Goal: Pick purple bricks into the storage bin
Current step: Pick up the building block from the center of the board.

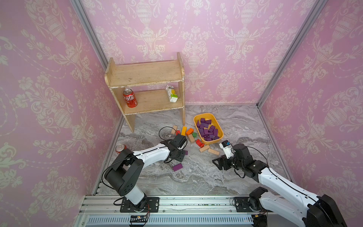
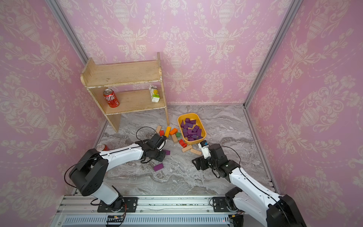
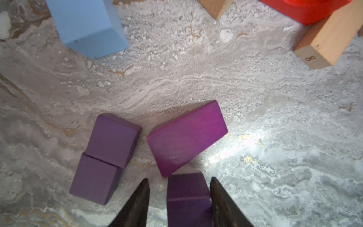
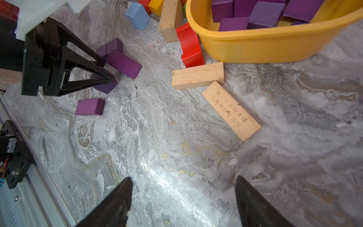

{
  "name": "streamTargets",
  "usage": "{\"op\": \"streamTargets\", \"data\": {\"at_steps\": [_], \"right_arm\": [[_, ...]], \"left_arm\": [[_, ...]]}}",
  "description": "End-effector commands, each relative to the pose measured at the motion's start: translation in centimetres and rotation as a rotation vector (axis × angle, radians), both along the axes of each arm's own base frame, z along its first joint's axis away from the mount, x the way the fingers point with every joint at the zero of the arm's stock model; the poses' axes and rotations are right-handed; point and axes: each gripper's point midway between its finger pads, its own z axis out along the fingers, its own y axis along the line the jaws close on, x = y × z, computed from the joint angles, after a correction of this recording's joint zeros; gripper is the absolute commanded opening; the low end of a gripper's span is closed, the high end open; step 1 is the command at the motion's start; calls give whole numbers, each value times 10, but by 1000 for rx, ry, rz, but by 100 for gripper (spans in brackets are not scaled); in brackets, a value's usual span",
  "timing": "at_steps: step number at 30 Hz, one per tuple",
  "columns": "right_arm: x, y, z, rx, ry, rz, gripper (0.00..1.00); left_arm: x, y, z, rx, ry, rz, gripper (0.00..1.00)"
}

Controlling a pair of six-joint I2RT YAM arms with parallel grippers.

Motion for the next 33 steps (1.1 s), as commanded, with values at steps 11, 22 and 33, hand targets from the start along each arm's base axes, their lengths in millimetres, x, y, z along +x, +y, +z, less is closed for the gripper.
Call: {"op": "streamTargets", "data": {"at_steps": [11,22,33], "right_arm": [[4,-2,0,4,-12,-30,84],[7,-14,11,-3,-73,-93,88],[11,-38,21,-22,-159,-223,100]], "left_arm": [[-5,1,-8,39,41,-5,32],[26,-39,66,-78,-103,-30,25],[77,-106,125,-218,-265,-127,25]]}}
